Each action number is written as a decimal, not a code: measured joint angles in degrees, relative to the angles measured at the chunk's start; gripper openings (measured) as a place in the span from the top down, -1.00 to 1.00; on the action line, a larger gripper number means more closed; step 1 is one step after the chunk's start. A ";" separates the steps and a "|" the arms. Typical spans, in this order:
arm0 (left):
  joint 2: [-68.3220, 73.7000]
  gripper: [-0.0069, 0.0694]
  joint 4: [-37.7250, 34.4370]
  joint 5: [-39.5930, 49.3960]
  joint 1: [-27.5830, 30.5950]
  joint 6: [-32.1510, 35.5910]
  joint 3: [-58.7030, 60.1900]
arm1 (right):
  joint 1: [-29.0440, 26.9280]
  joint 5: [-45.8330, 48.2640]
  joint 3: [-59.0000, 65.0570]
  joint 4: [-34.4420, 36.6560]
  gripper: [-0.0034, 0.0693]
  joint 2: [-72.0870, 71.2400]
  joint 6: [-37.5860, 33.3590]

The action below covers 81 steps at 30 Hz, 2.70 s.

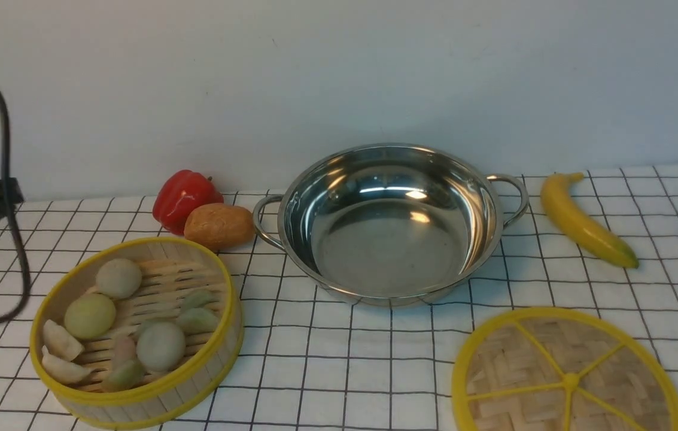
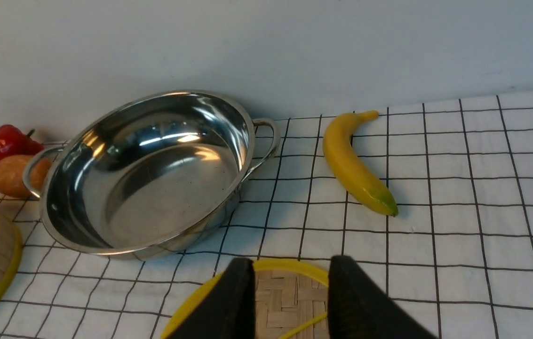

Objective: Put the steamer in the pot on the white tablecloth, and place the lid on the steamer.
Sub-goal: 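Grasp the rim of the steamer basket holding the buns with the left gripper, then place the bamboo steamer basket with dumplings into the steel pot with the left gripper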

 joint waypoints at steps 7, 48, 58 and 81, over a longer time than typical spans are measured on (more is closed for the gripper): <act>8.94 0.18 16.42 14.40 5.67 -7.94 -10.53 | 0.00 -1.06 -0.02 1.09 0.25 0.00 -1.53; 34.72 0.18 23.89 1.41 -6.97 10.65 -12.74 | 0.00 -0.09 -0.02 5.73 0.25 0.53 -6.62; 36.58 0.73 24.32 3.13 -7.04 3.65 -14.49 | 0.00 -0.09 -0.02 8.86 0.25 0.58 -6.73; 35.41 0.74 24.77 35.88 -11.59 -8.71 -48.55 | 0.00 1.05 -0.02 9.82 0.25 0.58 -6.73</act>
